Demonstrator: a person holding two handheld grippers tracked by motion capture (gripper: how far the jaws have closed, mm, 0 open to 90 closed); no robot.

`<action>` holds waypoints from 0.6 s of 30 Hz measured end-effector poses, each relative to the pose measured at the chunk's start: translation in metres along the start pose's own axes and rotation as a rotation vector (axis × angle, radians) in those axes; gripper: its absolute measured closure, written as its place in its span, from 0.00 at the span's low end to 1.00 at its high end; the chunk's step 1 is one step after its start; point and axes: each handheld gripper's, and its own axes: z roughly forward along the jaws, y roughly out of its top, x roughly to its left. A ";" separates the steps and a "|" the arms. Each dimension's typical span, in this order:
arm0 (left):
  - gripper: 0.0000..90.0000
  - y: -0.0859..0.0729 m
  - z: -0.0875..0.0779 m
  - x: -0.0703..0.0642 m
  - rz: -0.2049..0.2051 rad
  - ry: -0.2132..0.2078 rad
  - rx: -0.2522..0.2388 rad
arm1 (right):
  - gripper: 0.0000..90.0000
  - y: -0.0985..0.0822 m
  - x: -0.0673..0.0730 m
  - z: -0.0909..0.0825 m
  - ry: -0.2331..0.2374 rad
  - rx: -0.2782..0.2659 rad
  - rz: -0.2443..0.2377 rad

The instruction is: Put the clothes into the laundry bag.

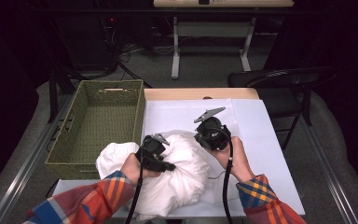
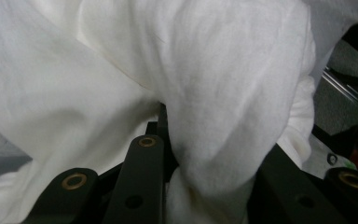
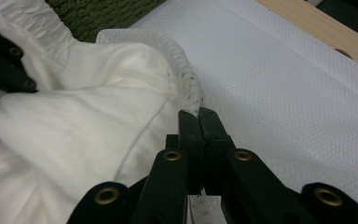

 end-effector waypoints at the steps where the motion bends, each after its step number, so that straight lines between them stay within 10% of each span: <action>1: 0.85 0.001 0.000 0.003 -0.017 0.010 -0.019 | 1.00 0.000 0.000 -0.001 0.007 -0.006 0.002; 5: 0.80 0.001 0.013 0.006 -0.024 0.036 -0.006 | 1.00 -0.001 0.000 0.003 0.018 0.009 0.004; 11: 0.39 -0.006 0.019 -0.001 0.034 0.046 0.035 | 0.99 -0.004 -0.001 0.008 0.027 0.031 0.002; 14: 0.39 -0.009 0.028 -0.006 0.070 0.050 0.071 | 0.99 -0.004 -0.001 0.008 0.031 0.034 0.001; 18: 0.70 -0.018 0.036 -0.004 0.059 0.047 0.052 | 0.99 -0.004 0.000 0.008 0.034 0.038 -0.008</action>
